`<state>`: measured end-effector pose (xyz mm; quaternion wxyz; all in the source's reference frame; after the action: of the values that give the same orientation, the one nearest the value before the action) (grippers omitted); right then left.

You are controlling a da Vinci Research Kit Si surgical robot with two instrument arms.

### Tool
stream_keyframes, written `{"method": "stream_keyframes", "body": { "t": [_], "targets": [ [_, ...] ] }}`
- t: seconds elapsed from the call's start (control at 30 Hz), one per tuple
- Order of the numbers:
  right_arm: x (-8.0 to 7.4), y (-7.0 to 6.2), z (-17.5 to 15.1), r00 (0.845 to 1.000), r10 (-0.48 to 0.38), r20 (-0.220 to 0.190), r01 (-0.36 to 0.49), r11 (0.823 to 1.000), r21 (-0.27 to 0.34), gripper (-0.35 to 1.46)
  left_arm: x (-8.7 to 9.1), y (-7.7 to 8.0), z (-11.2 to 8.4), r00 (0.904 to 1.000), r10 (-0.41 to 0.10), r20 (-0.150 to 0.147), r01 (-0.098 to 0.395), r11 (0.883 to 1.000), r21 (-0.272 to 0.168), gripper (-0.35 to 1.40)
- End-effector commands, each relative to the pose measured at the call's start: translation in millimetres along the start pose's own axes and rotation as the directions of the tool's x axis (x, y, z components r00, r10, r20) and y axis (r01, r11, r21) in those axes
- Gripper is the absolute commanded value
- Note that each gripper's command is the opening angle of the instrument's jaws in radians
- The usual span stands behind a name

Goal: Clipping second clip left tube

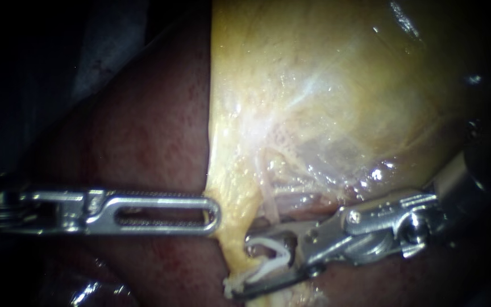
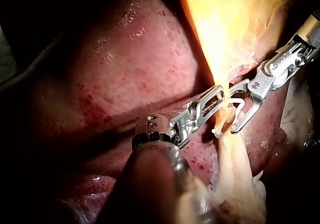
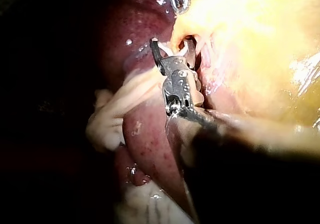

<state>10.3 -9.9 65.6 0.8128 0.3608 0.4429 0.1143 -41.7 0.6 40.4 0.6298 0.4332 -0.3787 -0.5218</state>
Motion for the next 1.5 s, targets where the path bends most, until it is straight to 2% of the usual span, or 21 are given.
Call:
{"method": "stream_keyframes", "body": {
  "t": [0.03,0.37,0.57,0.67,0.8,0.93,1.07,1.5],
  "targets": [
    [0.0,0.0,0.3,1.0,-0.002,0.001,0.002,1.0,0.002,0.56,0.0,0.0,0.0,1.0,0.0,0.0,0.0,1.0,0.0,-0.01],
    [-0.7,-0.1,2.3,1.0,0.009,0.019,-0.009,0.999,0.043,0.52,0.0,0.0,0.1,1.0,0.0,0.0,0.0,1.0,-0.001,-0.01],
    [-0.6,0.0,2.5,0.999,0.026,0.027,-0.027,0.998,0.059,0.42,0.0,0.0,0.1,1.0,0.0,0.0,0.0,1.0,-0.001,-0.01],
    [-0.6,0.1,2.5,0.997,0.065,0.032,-0.066,0.996,0.06,0.28,0.0,0.0,0.1,1.0,0.0,0.0,0.0,1.0,-0.001,-0.01],
    [-0.7,1.0,2.5,0.993,0.116,0.037,-0.118,0.991,0.06,0.0,0.0,0.0,0.2,1.0,0.0,0.001,0.0,1.0,-0.001,-0.01],
    [-0.9,1.6,2.4,0.99,0.132,0.042,-0.135,0.989,0.061,-0.15,0.0,0.0,0.2,1.0,0.0,0.001,0.0,1.0,-0.001,-0.01],
    [-1.0,1.7,2.3,0.99,0.132,0.059,-0.135,0.989,0.054,-0.21,0.0,0.0,0.2,1.0,0.0,0.001,0.0,1.0,-0.001,-0.01],
    [-1.0,1.7,2.3,0.989,0.135,0.06,-0.139,0.989,0.057,-0.26,0.0,0.1,0.3,1.0,0.0,0.001,0.0,1.0,-0.002,-0.01]
  ]
}}
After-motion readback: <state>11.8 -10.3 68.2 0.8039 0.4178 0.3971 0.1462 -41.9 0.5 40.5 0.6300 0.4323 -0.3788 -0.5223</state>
